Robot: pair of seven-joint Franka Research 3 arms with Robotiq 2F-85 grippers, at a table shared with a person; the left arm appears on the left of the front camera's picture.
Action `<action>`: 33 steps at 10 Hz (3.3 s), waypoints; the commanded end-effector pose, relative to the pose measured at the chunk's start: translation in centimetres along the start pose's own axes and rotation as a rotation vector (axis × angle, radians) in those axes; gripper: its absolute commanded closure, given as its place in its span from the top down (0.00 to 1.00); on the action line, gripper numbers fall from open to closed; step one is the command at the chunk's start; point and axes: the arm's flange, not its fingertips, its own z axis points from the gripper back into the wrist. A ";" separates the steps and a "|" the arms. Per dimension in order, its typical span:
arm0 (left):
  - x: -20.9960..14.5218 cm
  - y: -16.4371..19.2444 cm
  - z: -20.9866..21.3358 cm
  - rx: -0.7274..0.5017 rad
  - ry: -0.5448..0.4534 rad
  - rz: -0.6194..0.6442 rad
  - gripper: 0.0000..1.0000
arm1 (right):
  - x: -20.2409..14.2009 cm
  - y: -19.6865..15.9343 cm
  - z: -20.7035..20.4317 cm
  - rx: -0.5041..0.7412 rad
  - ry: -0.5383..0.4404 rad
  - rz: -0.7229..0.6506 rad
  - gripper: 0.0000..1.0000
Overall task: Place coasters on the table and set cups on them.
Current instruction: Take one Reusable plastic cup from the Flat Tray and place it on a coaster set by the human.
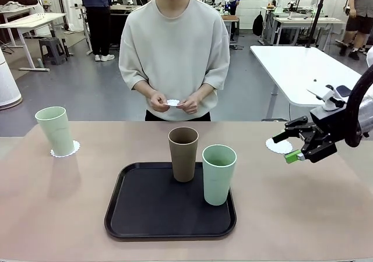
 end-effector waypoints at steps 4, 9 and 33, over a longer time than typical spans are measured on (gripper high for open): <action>0.0 -0.2 0.1 0.006 -0.003 0.007 1.00 | -2.6 -0.6 -3.0 -0.095 0.036 -0.007 1.00; 0.0 -0.2 0.1 0.006 -0.003 0.007 1.00 | -2.2 -0.5 -1.6 -0.010 0.029 -0.036 1.00; 0.0 -0.2 0.1 0.006 -0.003 0.007 1.00 | -5.9 -2.1 -10.6 0.030 -0.151 0.126 1.00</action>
